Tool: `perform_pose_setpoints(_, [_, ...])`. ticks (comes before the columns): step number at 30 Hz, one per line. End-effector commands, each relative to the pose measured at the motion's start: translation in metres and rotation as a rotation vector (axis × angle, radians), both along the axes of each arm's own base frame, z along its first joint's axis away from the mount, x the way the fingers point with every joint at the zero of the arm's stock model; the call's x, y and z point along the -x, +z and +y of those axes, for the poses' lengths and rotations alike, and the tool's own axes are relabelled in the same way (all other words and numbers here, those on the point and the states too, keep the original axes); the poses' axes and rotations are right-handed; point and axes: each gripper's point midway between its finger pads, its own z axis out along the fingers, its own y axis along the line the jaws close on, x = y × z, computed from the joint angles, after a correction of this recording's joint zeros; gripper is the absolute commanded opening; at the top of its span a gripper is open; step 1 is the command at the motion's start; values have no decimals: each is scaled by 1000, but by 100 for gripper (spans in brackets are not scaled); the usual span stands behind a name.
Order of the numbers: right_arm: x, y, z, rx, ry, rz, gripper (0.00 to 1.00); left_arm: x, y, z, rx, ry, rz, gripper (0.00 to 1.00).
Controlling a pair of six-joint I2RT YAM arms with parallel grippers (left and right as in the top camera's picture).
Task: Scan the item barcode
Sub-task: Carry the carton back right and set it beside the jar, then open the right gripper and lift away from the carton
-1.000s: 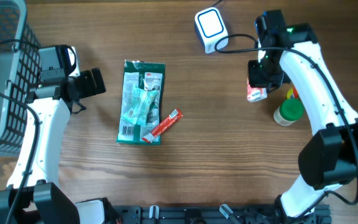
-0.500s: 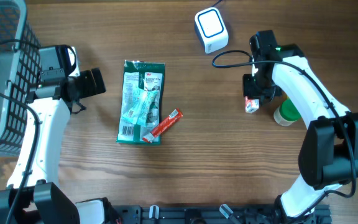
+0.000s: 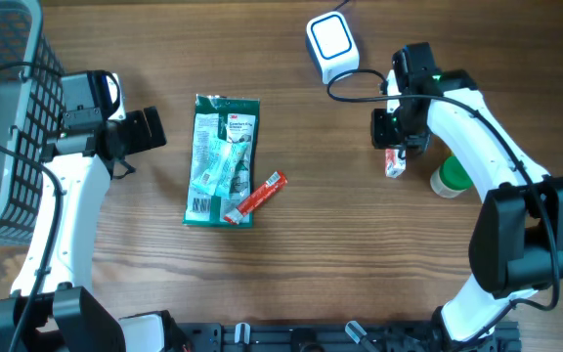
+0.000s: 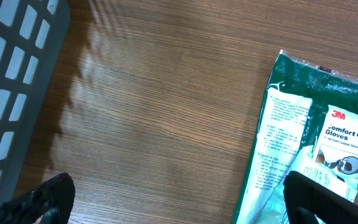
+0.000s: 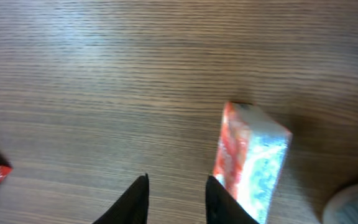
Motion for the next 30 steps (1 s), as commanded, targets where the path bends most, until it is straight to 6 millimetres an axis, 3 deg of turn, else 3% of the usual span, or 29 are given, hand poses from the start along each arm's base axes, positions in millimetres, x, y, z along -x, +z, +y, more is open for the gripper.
perform_pose_setpoints(1, [5, -8, 17, -40, 32, 14, 27, -1, 1, 3, -16, -4, 0, 100])
perform_pose_setpoints(8, [12, -34, 22, -31, 47, -2, 26, -1, 1, 3, -16, -4, 0, 100])
perform_pose_setpoints(13, [16, -49, -17, 173, -38, -11, 27, -1, 1, 3, -16, -4, 0, 100])
perform_pose_setpoints(16, [13, -47, -25, 222, -41, -27, 27, -1, 1, 3, -16, -4, 0, 100])
perform_pose_setpoints(23, [4, -36, -22, 206, -39, -41, 28, -1, 1, 3, -16, -4, 0, 100])
perform_pose_setpoints(30, [2, -36, 11, 23, -8, -38, 33, -1, 1, 3, -16, -4, 0, 100])
